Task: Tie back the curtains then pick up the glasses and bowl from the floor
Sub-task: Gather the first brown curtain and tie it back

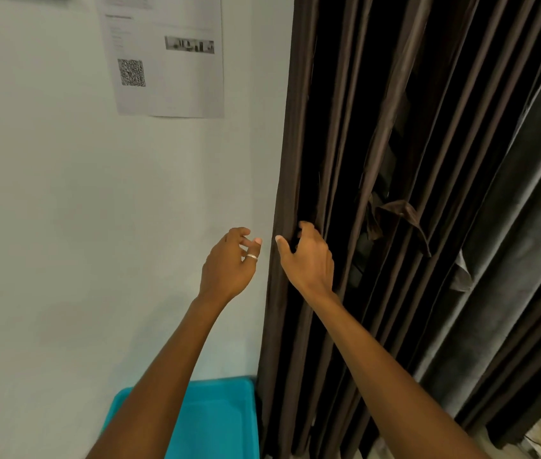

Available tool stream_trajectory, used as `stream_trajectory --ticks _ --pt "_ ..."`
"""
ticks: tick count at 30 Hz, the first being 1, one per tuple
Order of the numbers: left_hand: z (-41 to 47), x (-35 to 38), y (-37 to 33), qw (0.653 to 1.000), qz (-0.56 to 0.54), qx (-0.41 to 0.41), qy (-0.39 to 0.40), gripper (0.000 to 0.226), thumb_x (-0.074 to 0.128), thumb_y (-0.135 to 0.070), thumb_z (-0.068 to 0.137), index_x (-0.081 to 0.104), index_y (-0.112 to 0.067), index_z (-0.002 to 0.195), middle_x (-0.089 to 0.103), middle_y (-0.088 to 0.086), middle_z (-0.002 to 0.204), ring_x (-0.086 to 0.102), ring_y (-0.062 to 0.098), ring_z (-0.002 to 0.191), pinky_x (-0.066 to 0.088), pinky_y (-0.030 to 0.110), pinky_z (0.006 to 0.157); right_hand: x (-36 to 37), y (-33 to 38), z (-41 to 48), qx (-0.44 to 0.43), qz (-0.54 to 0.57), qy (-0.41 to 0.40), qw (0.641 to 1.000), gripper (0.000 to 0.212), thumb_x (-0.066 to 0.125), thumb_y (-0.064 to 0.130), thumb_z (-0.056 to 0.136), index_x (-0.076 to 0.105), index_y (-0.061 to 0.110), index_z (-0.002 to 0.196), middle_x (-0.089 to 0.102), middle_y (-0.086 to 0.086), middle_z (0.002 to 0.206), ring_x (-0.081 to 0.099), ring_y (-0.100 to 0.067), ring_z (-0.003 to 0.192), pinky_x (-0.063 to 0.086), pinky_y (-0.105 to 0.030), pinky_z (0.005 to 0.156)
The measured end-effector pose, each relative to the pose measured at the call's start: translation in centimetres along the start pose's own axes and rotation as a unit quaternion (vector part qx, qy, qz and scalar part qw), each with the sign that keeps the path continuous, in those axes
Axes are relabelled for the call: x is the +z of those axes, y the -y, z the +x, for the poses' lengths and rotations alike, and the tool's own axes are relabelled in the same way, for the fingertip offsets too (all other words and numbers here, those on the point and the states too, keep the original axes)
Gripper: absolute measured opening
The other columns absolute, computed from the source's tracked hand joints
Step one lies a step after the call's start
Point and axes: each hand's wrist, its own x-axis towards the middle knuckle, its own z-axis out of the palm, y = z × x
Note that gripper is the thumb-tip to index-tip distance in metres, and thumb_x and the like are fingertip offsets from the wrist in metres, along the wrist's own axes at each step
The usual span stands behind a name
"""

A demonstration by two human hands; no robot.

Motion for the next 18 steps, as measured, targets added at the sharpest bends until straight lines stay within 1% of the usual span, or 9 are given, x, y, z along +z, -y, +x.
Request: stream_trajectory --ticks 1,3,5,7,9,12,14,16,18 --pt "0.3 -0.1 -0.4 1.000 -0.008 0.006 -0.008 0.046 0.047 -0.056 0.098 0.057 -0.025 0.130 0.068 -0.005 0.123 0.067 0.014 0.105 0.051 0.025 0.085 0.0 0.2 0.4 -0.006 -0.009 -0.010 1.000 0.049 0.065 0.040 0.098 0.054 0.011 0.136 0.068 -0.008 0.119 0.071 -0.027 0.100 0.058 -0.037 0.077" --pt "1.0 -0.2 -1.5 0.999 -0.031 0.017 -0.012 0.053 0.043 -0.063 0.096 0.062 -0.026 0.128 0.069 -0.006 0.123 0.067 0.013 0.106 0.052 0.026 0.088 0.1 0.6 0.6 -0.029 -0.019 -0.018 0.999 0.026 0.065 0.029 0.099 0.062 0.010 0.117 0.069 -0.006 0.101 0.071 -0.024 0.087 0.053 -0.030 0.064" --pt "1.6 -0.1 -2.8 0.999 -0.035 0.010 -0.004 0.064 0.040 -0.073 0.091 0.064 -0.027 0.128 0.070 -0.009 0.121 0.068 0.011 0.106 0.053 0.027 0.090 0.6 0.8 0.0 -0.060 -0.012 0.002 0.998 0.010 0.062 0.019 0.100 0.065 0.009 0.101 0.068 -0.005 0.090 0.069 -0.023 0.077 0.048 -0.029 0.058" --pt "1.9 0.1 -3.7 1.000 0.000 0.003 -0.012 0.070 0.041 -0.079 0.088 0.066 -0.027 0.127 0.073 -0.009 0.115 0.069 0.012 0.102 0.051 0.027 0.085 1.5 1.3 -1.0 -0.086 0.020 0.032 0.996 0.011 0.061 0.015 0.100 0.069 0.008 0.101 0.070 -0.006 0.087 0.069 -0.022 0.074 0.054 -0.032 0.060" --pt "2.3 0.3 -4.5 0.998 0.057 0.003 -0.036 0.064 0.044 -0.077 0.088 0.071 -0.026 0.116 0.076 -0.007 0.104 0.071 0.016 0.093 0.047 0.024 0.076 1.8 1.7 -1.4 -0.088 0.052 0.042 0.994 0.013 0.061 0.014 0.100 0.071 0.006 0.097 0.073 -0.007 0.083 0.070 -0.022 0.070 0.055 -0.029 0.059" --pt "2.6 0.3 -5.3 0.992 0.116 -0.020 -0.052 0.047 0.052 -0.065 0.092 0.073 -0.024 0.100 0.074 -0.004 0.087 0.071 0.019 0.080 0.049 0.026 0.070 1.8 1.8 -0.9 -0.091 0.064 0.049 0.993 0.015 0.061 0.012 0.100 0.072 0.004 0.093 0.075 -0.009 0.082 0.071 -0.023 0.070 0.056 -0.029 0.061" --pt "2.6 0.4 -5.6 0.988 0.134 -0.038 -0.063 0.033 0.056 -0.054 0.095 0.069 -0.025 0.085 0.066 -0.006 0.073 0.068 0.018 0.071 0.049 0.026 0.066 1.5 1.8 -0.8 -0.106 0.071 0.059 0.990 0.014 0.061 0.010 0.100 0.073 0.003 0.095 0.076 -0.010 0.085 0.072 -0.024 0.073 0.058 -0.032 0.064" --pt "2.7 0.6 -5.8 0.986 0.135 -0.050 -0.084 0.030 0.058 -0.044 0.098 0.062 -0.026 0.074 0.058 -0.009 0.063 0.066 0.017 0.064 0.045 0.023 0.061 1.3 1.6 -0.8 -0.118 0.082 0.071 0.987 0.014 0.061 0.010 0.100 0.074 0.004 0.100 0.076 -0.010 0.090 0.072 -0.024 0.078 0.060 -0.035 0.070" --pt "2.6 0.8 -5.8 0.985 0.133 -0.056 -0.096 0.031 0.058 -0.039 0.099 0.062 -0.025 0.072 0.056 -0.009 0.061 0.063 0.016 0.060 0.047 0.024 0.061 1.0 1.3 -0.6 -0.125 0.094 0.096 0.983 0.015 0.061 0.010 0.100 0.075 0.004 0.102 0.077 -0.010 0.092 0.072 -0.024 0.080 0.060 -0.035 0.073"
